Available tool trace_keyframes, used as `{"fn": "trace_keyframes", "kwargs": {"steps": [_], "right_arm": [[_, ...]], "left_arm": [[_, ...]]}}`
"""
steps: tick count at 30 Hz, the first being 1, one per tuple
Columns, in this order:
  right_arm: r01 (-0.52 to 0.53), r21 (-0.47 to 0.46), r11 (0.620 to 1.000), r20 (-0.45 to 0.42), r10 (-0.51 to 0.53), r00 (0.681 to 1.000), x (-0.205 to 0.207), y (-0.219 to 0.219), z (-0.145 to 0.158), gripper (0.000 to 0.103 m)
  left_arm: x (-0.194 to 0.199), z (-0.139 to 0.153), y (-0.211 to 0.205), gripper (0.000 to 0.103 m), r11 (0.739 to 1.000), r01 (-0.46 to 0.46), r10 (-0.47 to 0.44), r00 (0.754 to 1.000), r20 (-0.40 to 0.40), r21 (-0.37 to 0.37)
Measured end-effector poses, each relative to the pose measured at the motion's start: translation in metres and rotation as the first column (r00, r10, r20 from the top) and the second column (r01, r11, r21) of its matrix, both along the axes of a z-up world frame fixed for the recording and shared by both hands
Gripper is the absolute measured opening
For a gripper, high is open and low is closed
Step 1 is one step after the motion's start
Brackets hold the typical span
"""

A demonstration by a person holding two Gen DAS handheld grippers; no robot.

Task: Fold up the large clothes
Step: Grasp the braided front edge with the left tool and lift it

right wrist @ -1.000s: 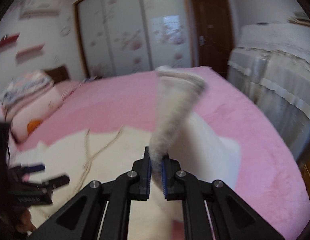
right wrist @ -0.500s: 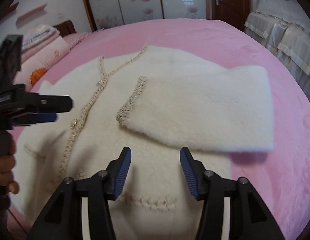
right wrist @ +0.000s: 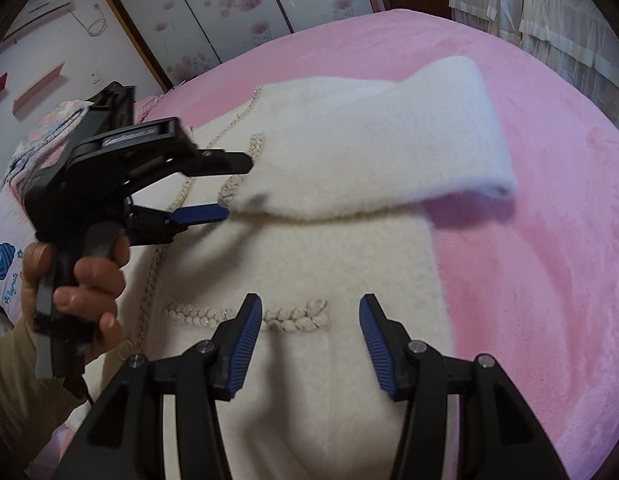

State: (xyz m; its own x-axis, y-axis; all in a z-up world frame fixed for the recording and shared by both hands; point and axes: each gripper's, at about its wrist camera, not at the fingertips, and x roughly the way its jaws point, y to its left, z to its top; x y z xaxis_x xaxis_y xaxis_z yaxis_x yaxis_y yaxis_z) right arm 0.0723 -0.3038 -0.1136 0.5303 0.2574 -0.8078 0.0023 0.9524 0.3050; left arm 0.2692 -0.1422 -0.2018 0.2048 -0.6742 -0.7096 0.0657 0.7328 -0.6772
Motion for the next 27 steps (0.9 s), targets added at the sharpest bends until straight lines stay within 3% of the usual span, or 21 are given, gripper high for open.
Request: {"fn": "trace_keyframes", "kwargs": {"steps": [2, 4, 5, 7, 11, 13, 16, 20, 25, 27], "right_arm": [[0.008, -0.003, 1.0, -0.003, -0.008, 1.0, 0.0, -0.002, -0.002, 0.051], [0.019, 0.0, 1.0, -0.013, -0.019, 1.0, -0.001, -0.004, -0.004, 0.051], [0.025, 0.002, 1.0, -0.019, -0.025, 1.0, -0.002, -0.006, -0.005, 0.051], [0.037, 0.012, 0.999, -0.03, -0.036, 0.999, 0.0, -0.011, -0.007, 0.051], [0.071, 0.006, 0.997, -0.03, -0.071, 0.997, 0.008, -0.02, -0.005, 0.051], [0.096, 0.006, 0.995, -0.023, -0.096, 0.995, 0.017, -0.026, -0.003, 0.051], [0.156, -0.017, 0.988, -0.006, -0.157, 0.988, 0.035, -0.038, 0.0, 0.062], [0.223, -0.035, 0.974, 0.011, -0.222, 0.975, 0.067, -0.049, 0.0, 0.062], [0.241, -0.098, 0.966, 0.021, -0.24, 0.97, 0.117, -0.05, -0.006, 0.061], [0.21, -0.162, 0.964, -0.005, -0.214, 0.977, 0.135, -0.042, -0.013, 0.037]], "left_arm": [[0.006, -0.006, -0.01, 0.05, 1.0, -0.003, 0.003, 1.0, -0.003, 0.012], [0.014, -0.009, -0.02, 0.031, 0.999, -0.011, 0.011, 1.0, -0.011, 0.043], [0.018, -0.006, -0.023, 0.016, 0.998, -0.009, 0.01, 1.0, -0.02, 0.059], [0.023, 0.002, -0.032, 0.016, 0.994, -0.012, 0.014, 1.0, -0.02, 0.108], [0.027, 0.059, -0.057, 0.015, 0.975, 0.02, -0.049, 0.991, 0.122, 0.222], [0.028, 0.099, -0.066, 0.015, 0.972, 0.025, -0.074, 0.976, 0.206, 0.233], [0.03, 0.159, -0.069, 0.015, 0.976, 0.015, -0.084, 0.948, 0.308, 0.219], [0.035, 0.225, -0.062, 0.015, 0.979, -0.02, -0.066, 0.909, 0.411, 0.202], [0.048, 0.277, -0.03, 0.015, 0.971, -0.096, -0.028, 0.867, 0.498, 0.221], [0.055, 0.288, -0.016, 0.015, 0.964, -0.133, -0.006, 0.856, 0.517, 0.231]]}}
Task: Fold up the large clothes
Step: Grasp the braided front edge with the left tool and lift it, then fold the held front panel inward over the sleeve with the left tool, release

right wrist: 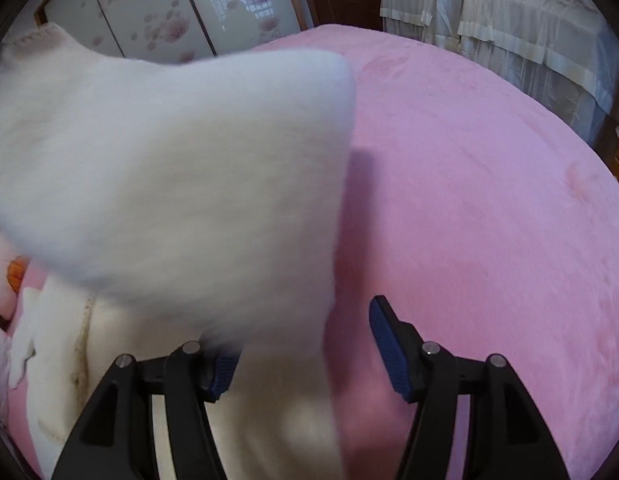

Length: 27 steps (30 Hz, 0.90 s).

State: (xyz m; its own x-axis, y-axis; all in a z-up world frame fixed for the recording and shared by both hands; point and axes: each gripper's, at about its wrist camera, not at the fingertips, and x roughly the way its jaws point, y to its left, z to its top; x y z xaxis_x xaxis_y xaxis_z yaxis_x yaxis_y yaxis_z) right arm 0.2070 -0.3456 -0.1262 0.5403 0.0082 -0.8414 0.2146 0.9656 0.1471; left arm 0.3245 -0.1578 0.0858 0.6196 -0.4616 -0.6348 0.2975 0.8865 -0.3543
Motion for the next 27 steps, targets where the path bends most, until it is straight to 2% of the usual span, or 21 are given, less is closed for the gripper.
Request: {"fn": "trace_keyframes", "kwargs": {"steps": [1, 3, 6, 8, 10, 12, 14, 15, 17, 19, 20, 21, 25, 27], "right_arm": [[-0.01, -0.024, 1.0, -0.016, 0.009, 1.0, 0.004, 0.003, -0.001, 0.015], [-0.029, -0.065, 0.997, -0.014, 0.028, 0.999, 0.005, 0.011, 0.002, 0.016], [-0.068, -0.12, 0.99, -0.026, 0.065, 0.998, -0.002, 0.022, 0.002, 0.029], [-0.098, -0.139, 0.985, -0.047, 0.092, 0.995, -0.009, 0.027, 0.0, 0.048], [-0.134, -0.163, 0.977, -0.075, 0.123, 0.989, -0.016, 0.032, -0.006, 0.052], [-0.16, -0.173, 0.972, -0.094, 0.145, 0.985, -0.023, 0.035, -0.008, 0.052], [-0.177, -0.162, 0.971, -0.099, 0.163, 0.982, -0.033, 0.037, -0.006, 0.054], [-0.185, -0.153, 0.971, -0.101, 0.171, 0.98, -0.039, 0.036, -0.004, 0.055], [-0.207, -0.125, 0.97, -0.1, 0.195, 0.976, -0.047, 0.033, 0.004, 0.058], [-0.234, -0.094, 0.968, -0.081, 0.227, 0.97, -0.055, 0.033, 0.014, 0.058], [-0.246, -0.08, 0.966, -0.069, 0.241, 0.968, -0.058, 0.031, 0.021, 0.059], [-0.255, -0.064, 0.965, -0.055, 0.252, 0.966, -0.06, 0.03, 0.027, 0.059], [-0.232, 0.015, 0.973, 0.006, 0.232, 0.973, -0.051, 0.02, 0.05, 0.072], [-0.188, 0.032, 0.982, 0.027, 0.187, 0.982, -0.033, 0.013, 0.056, 0.073]], "left_arm": [[0.002, 0.001, 0.012, 0.015, 1.0, -0.016, 0.016, 1.0, 0.009, 0.012], [0.012, -0.011, 0.035, 0.015, 0.998, -0.051, 0.051, 0.999, 0.004, 0.049], [0.022, -0.058, 0.073, 0.015, 0.988, -0.107, 0.114, 0.992, -0.055, 0.115], [0.025, -0.103, 0.099, 0.015, 0.978, -0.141, 0.16, 0.98, -0.119, 0.155], [0.027, -0.15, 0.119, 0.015, 0.964, -0.163, 0.204, 0.96, -0.19, 0.209], [0.028, -0.201, 0.137, 0.016, 0.952, -0.174, 0.248, 0.921, -0.3, 0.252], [0.023, -0.237, 0.151, 0.016, 0.945, -0.179, 0.276, 0.887, -0.371, 0.274], [0.021, -0.248, 0.157, 0.023, 0.949, -0.176, 0.272, 0.876, -0.397, 0.261], [0.017, -0.254, 0.17, 0.028, 0.964, -0.184, 0.25, 0.874, -0.417, 0.193], [0.017, -0.252, 0.181, 0.044, 0.973, -0.182, 0.225, 0.872, -0.435, 0.138], [0.018, -0.251, 0.186, 0.056, 0.975, -0.186, 0.222, 0.872, -0.436, 0.124], [0.019, -0.248, 0.191, 0.061, 0.972, -0.197, 0.232, 0.876, -0.424, 0.124], [0.031, -0.244, 0.19, 0.062, 0.971, -0.204, 0.236, 0.884, -0.404, 0.121], [0.04, -0.249, 0.185, 0.062, 0.971, -0.203, 0.236, 0.882, -0.408, 0.124]]}}
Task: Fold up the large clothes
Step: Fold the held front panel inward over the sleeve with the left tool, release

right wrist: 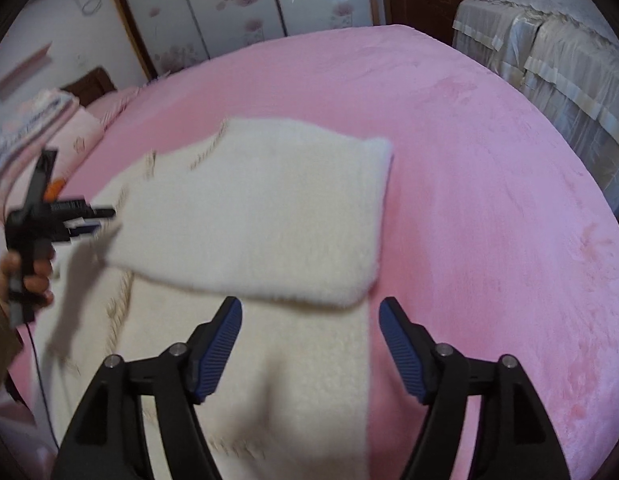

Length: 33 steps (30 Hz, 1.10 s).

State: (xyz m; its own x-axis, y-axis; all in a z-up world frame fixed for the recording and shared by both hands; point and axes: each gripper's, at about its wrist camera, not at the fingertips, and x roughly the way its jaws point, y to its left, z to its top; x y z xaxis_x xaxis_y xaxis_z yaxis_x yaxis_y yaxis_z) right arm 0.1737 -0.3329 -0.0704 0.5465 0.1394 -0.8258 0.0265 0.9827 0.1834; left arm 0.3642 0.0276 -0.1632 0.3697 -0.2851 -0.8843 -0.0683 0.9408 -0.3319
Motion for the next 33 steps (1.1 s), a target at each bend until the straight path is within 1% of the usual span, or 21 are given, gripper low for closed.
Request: {"fn": "trace_keyframes", "kwargs": {"steps": [4, 7, 8, 9, 10, 11, 12, 13, 15, 16, 17, 20, 21, 22, 24, 25, 26, 28, 30, 31, 33], "right_arm": [[0.093, 0.04, 0.995, -0.012, -0.093, 0.996, 0.052, -0.022, -0.007, 0.073], [0.149, 0.026, 0.988, -0.035, -0.148, 0.988, 0.091, -0.036, -0.022, 0.073], [0.16, 0.021, 0.987, -0.048, -0.159, 0.986, 0.105, -0.041, -0.028, 0.073], [0.172, 0.021, 0.985, -0.063, -0.171, 0.983, 0.116, -0.044, -0.035, 0.073], [0.189, 0.023, 0.982, -0.075, -0.187, 0.98, 0.126, -0.048, -0.042, 0.073], [0.208, 0.024, 0.978, -0.094, -0.205, 0.974, 0.135, -0.053, -0.051, 0.073], [0.225, 0.026, 0.974, -0.114, -0.22, 0.969, 0.141, -0.055, -0.058, 0.073], [0.233, 0.032, 0.972, -0.131, -0.227, 0.965, 0.146, -0.056, -0.066, 0.065], [0.172, 0.059, 0.983, -0.133, -0.163, 0.978, 0.154, -0.05, -0.072, 0.032], [0.145, 0.026, 0.989, -0.121, -0.141, 0.983, 0.157, -0.042, -0.068, 0.016], [0.121, -0.03, 0.992, -0.08, -0.123, 0.989, 0.158, -0.032, -0.059, 0.014], [0.04, -0.091, 0.995, 0.05, -0.036, 0.998, 0.155, -0.007, -0.034, 0.013], [0.033, -0.122, 0.992, 0.06, -0.025, 0.998, 0.157, -0.001, -0.035, 0.013], [0.03, -0.15, 0.988, 0.037, -0.025, 0.999, 0.161, 0.002, -0.041, 0.014], [0.033, -0.213, 0.976, -0.065, -0.048, 0.997, 0.172, 0.0, -0.063, 0.02], [0.045, -0.209, 0.977, -0.095, -0.066, 0.993, 0.173, -0.005, -0.069, 0.031], [0.069, -0.184, 0.98, -0.097, -0.088, 0.991, 0.17, -0.013, -0.068, 0.04], [0.117, -0.123, 0.985, -0.082, -0.128, 0.988, 0.162, -0.03, -0.059, 0.049], [0.135, -0.082, 0.988, -0.065, -0.14, 0.988, 0.153, -0.042, -0.046, 0.049], [0.141, -0.087, 0.986, -0.051, -0.146, 0.988, 0.146, -0.046, -0.039, 0.049], [0.137, -0.086, 0.987, -0.013, -0.138, 0.99, 0.131, -0.047, -0.023, 0.049]], "left_arm": [[0.019, -0.007, -0.012, 0.062, 1.0, 0.015, -0.014, 1.0, -0.012, 0.023], [0.032, -0.012, -0.02, 0.061, 0.999, 0.014, -0.014, 1.0, -0.006, 0.037], [0.035, -0.012, -0.022, 0.052, 0.999, 0.013, -0.013, 1.0, 0.004, 0.038], [0.038, -0.011, -0.024, 0.038, 0.999, 0.012, -0.012, 1.0, 0.008, 0.05], [0.039, -0.012, -0.026, 0.033, 0.997, 0.009, -0.009, 1.0, 0.002, 0.074], [0.039, -0.011, -0.026, 0.019, 0.997, 0.012, -0.012, 1.0, 0.001, 0.082], [0.04, -0.009, -0.026, 0.012, 0.997, 0.019, -0.02, 1.0, 0.005, 0.077], [0.039, -0.006, -0.025, 0.012, 0.997, 0.014, -0.015, 1.0, 0.012, 0.076], [0.033, 0.003, -0.025, 0.011, 0.997, 0.009, -0.013, 0.999, 0.05, 0.08], [0.027, 0.011, -0.025, 0.011, 0.997, 0.001, -0.008, 0.996, 0.085, 0.083], [0.02, 0.019, -0.022, 0.011, 0.997, -0.009, 0.0, 0.993, 0.117, 0.075], [-0.002, 0.038, -0.013, 0.011, 0.997, -0.052, 0.04, 0.976, 0.214, 0.049], [-0.006, 0.039, -0.011, 0.011, 0.996, -0.065, 0.049, 0.972, 0.23, 0.062], [-0.008, 0.035, -0.009, 0.011, 0.993, -0.084, 0.062, 0.97, 0.237, 0.084], [-0.005, 0.017, -0.002, 0.012, 0.989, -0.091, 0.069, 0.982, 0.178, 0.12], [0.0, 0.003, 0.001, 0.012, 0.988, -0.088, 0.071, 0.989, 0.13, 0.13], [0.001, -0.006, 0.004, 0.015, 0.988, -0.087, 0.074, 0.992, 0.103, 0.129], [0.0, -0.007, 0.005, 0.019, 0.987, -0.098, 0.084, 0.99, 0.111, 0.127], [-0.004, 0.0, 0.004, 0.024, 0.984, -0.1, 0.086, 0.991, 0.103, 0.146], [-0.008, 0.005, 0.004, 0.025, 0.982, -0.103, 0.088, 0.991, 0.099, 0.161], [-0.016, 0.016, 0.005, 0.025, 0.984, -0.091, 0.074, 0.991, 0.111, 0.156]]}}
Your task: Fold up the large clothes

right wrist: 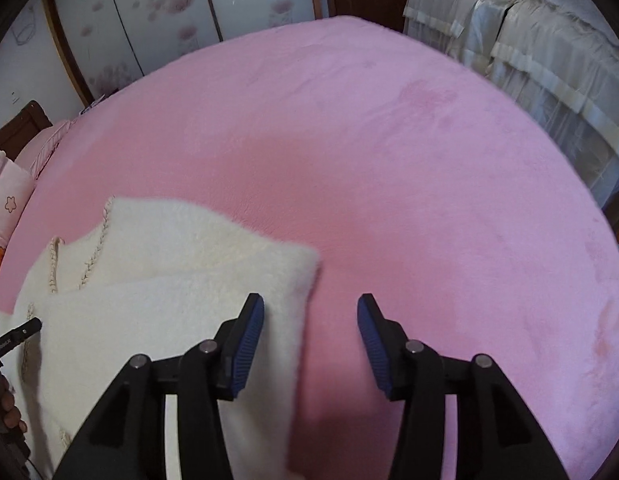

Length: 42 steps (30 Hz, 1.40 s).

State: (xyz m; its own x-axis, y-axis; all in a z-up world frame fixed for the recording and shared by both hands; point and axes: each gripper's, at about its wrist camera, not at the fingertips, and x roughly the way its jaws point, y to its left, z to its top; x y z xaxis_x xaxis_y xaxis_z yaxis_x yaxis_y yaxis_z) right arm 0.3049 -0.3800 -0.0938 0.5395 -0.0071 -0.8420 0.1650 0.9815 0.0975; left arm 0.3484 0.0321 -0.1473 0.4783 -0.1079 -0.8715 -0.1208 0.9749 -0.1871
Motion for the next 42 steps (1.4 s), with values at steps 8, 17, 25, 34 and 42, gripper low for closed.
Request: {"fn": "trace_keyframes", "kwargs": {"steps": [8, 17, 25, 34, 42], "right_arm": [[-0.16, -0.023, 0.987, 0.104, 0.161, 0.981, -0.073, 0.069, 0.028, 0.049], [-0.325, 0.088, 0.942, 0.047, 0.322, 0.946, -0.09, 0.143, -0.02, 0.03], [-0.104, -0.073, 0.992, -0.004, 0.104, 0.995, -0.089, 0.076, -0.039, 0.0], [-0.045, -0.085, 0.995, -0.021, 0.044, 0.999, -0.101, 0.077, -0.038, 0.006], [0.009, -0.052, 0.999, -0.03, -0.011, 0.999, -0.102, 0.08, -0.038, 0.014]], "left_arm": [[-0.076, 0.047, -0.041, 0.064, 0.976, 0.216, -0.214, 0.975, 0.051, -0.031], [-0.083, 0.016, -0.078, 0.064, 0.99, 0.139, -0.138, 0.989, 0.053, -0.016], [-0.076, -0.008, -0.052, 0.062, 0.997, 0.072, -0.072, 0.997, 0.023, -0.041], [-0.077, -0.01, -0.059, 0.064, 0.997, 0.081, -0.081, 0.997, 0.016, 0.001], [-0.08, -0.006, -0.054, 0.068, 0.997, 0.07, -0.07, 0.998, -0.005, -0.018]]}}
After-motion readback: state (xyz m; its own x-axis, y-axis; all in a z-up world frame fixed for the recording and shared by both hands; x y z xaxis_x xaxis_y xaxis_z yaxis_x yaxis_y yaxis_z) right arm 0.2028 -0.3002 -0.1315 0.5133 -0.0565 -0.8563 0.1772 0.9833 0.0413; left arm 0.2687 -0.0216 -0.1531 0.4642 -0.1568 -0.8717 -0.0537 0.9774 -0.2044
